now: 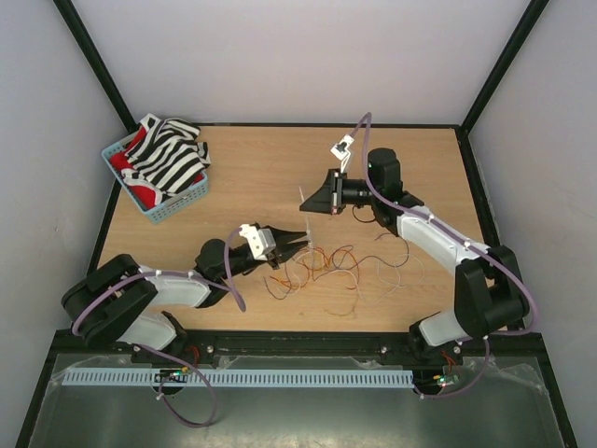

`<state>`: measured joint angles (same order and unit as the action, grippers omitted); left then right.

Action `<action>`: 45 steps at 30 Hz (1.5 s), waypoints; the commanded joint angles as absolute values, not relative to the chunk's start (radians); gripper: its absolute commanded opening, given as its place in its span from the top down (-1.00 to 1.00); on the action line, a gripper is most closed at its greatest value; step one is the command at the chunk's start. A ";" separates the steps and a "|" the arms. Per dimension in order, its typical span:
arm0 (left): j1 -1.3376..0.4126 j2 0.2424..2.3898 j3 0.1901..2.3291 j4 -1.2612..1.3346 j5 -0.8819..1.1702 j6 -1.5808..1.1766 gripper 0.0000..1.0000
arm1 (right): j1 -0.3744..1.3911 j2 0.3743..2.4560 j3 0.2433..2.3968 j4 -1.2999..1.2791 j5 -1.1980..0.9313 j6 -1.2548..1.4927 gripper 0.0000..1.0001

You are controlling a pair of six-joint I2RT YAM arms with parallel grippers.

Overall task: Zip-tie the wires
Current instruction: Tie the cable at the center of the board.

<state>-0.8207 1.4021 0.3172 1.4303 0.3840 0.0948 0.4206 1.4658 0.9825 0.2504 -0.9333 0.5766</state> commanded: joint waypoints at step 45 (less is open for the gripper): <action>-0.709 1.609 0.497 1.480 0.675 -0.429 0.70 | 0.425 1.315 0.739 0.613 -0.911 0.728 1.00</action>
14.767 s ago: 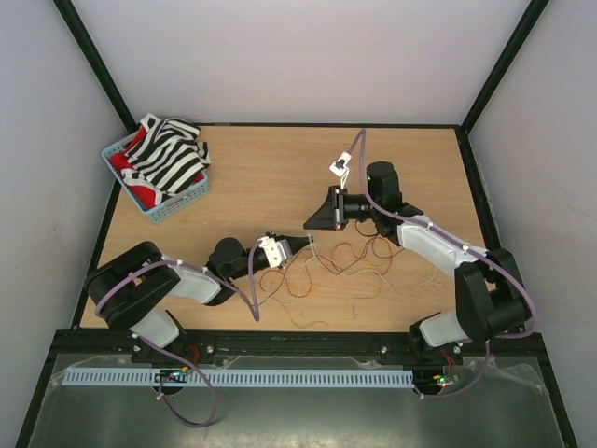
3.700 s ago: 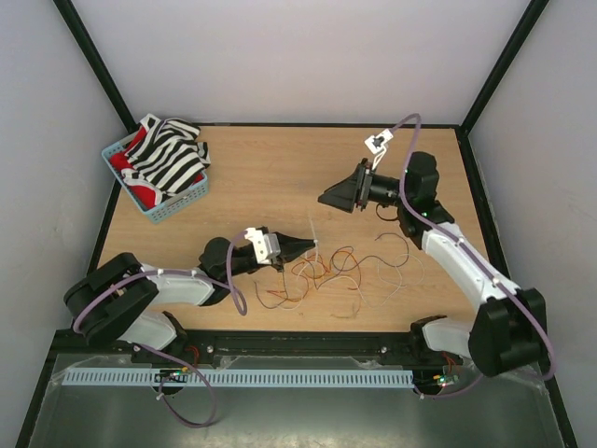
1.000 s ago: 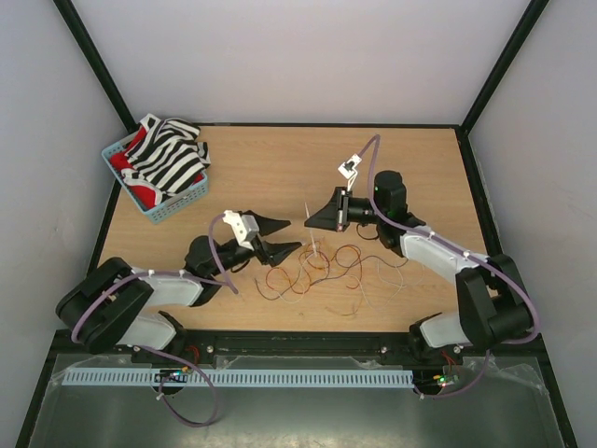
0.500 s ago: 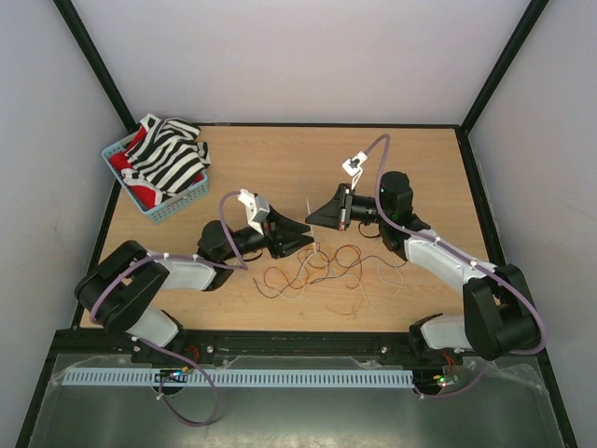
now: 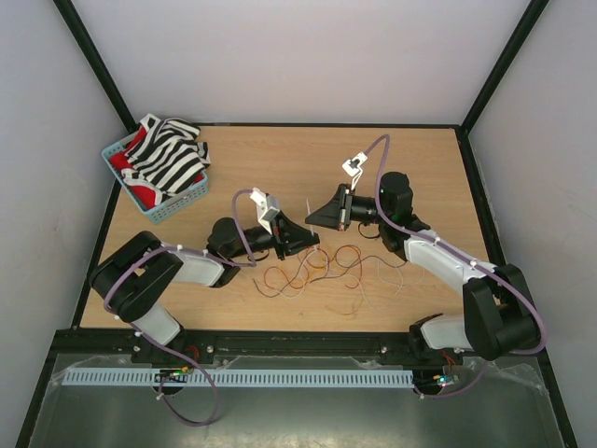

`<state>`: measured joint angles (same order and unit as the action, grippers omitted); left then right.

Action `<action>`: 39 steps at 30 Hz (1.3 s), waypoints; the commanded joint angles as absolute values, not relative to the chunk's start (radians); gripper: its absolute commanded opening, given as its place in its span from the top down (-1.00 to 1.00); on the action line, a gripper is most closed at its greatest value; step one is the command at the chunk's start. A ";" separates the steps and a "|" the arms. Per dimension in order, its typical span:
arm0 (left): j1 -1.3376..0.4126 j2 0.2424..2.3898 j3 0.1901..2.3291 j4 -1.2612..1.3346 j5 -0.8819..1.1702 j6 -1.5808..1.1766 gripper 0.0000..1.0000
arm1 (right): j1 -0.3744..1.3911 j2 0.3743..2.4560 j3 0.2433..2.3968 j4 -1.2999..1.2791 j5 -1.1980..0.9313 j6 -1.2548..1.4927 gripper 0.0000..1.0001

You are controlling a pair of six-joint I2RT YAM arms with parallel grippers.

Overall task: Zip-tie the wires
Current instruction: Tie the cable at the center of the board.

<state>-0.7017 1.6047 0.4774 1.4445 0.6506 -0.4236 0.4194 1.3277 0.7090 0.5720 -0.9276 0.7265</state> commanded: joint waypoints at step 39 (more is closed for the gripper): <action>-0.730 1.681 0.416 1.480 0.694 -0.391 0.97 | 0.390 1.359 1.014 0.446 -0.870 0.650 1.00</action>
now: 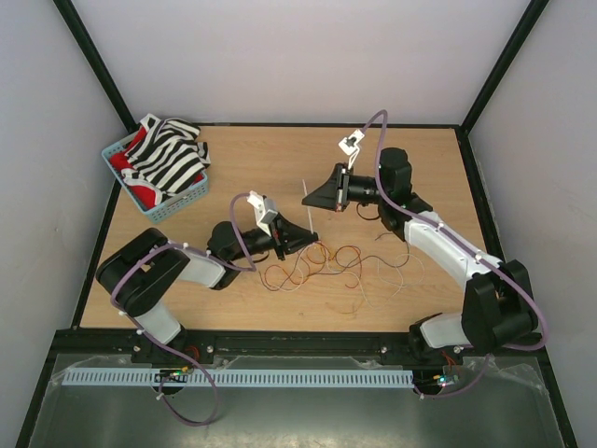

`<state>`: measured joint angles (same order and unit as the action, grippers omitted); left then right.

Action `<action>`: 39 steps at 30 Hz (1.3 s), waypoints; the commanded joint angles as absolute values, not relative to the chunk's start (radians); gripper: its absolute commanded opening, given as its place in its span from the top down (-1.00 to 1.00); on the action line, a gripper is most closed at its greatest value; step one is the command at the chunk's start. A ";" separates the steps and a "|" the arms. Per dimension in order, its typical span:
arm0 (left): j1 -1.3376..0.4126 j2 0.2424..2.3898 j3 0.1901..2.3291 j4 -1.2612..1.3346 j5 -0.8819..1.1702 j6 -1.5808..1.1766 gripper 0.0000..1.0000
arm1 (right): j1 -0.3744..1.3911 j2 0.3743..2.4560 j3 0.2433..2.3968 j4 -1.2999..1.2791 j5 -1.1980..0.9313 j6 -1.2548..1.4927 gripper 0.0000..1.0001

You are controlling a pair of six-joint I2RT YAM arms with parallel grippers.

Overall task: Zip-tie the wires
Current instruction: Tie the cable at the center of the board.

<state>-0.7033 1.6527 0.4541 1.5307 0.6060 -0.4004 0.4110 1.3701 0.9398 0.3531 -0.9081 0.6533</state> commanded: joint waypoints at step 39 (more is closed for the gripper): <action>-0.663 1.579 0.393 1.480 0.652 -0.426 1.00 | 0.263 1.162 1.010 0.288 -0.867 0.539 0.00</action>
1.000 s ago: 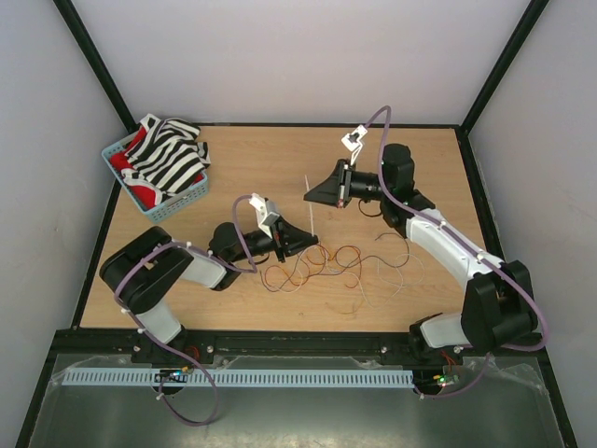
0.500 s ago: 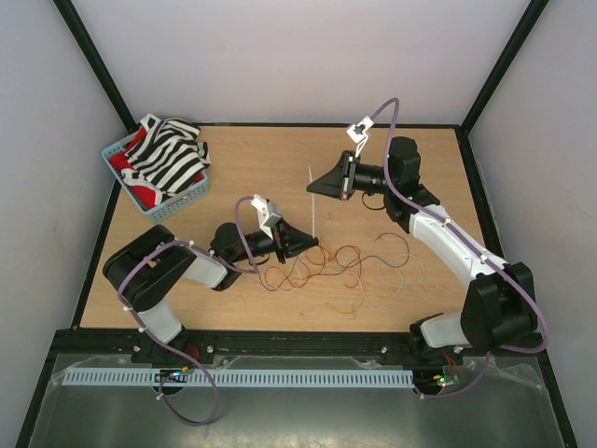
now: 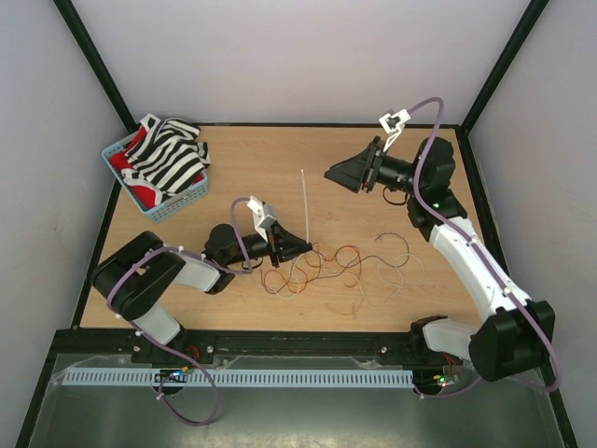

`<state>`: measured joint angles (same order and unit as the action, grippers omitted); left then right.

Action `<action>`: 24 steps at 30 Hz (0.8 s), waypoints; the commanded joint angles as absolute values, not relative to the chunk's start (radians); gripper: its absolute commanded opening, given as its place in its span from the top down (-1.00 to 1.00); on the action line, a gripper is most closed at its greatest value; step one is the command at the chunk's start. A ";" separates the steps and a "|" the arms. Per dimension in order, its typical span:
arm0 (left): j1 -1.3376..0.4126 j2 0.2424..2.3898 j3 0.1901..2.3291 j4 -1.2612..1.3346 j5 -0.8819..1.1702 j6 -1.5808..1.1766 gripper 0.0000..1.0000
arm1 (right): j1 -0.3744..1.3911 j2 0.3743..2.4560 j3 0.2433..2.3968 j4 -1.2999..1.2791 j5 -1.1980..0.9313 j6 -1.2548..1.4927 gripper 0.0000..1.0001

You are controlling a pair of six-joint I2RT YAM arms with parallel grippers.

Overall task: Zip-tie the wires
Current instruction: Tie the cable at the center of the board, then adjust the cable at the center of the board.

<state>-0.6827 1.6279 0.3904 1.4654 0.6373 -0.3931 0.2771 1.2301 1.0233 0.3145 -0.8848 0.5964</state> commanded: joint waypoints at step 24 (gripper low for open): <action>-0.558 1.333 0.608 0.940 0.606 -0.402 1.00 | 0.261 0.771 0.479 0.228 -0.652 0.223 -0.82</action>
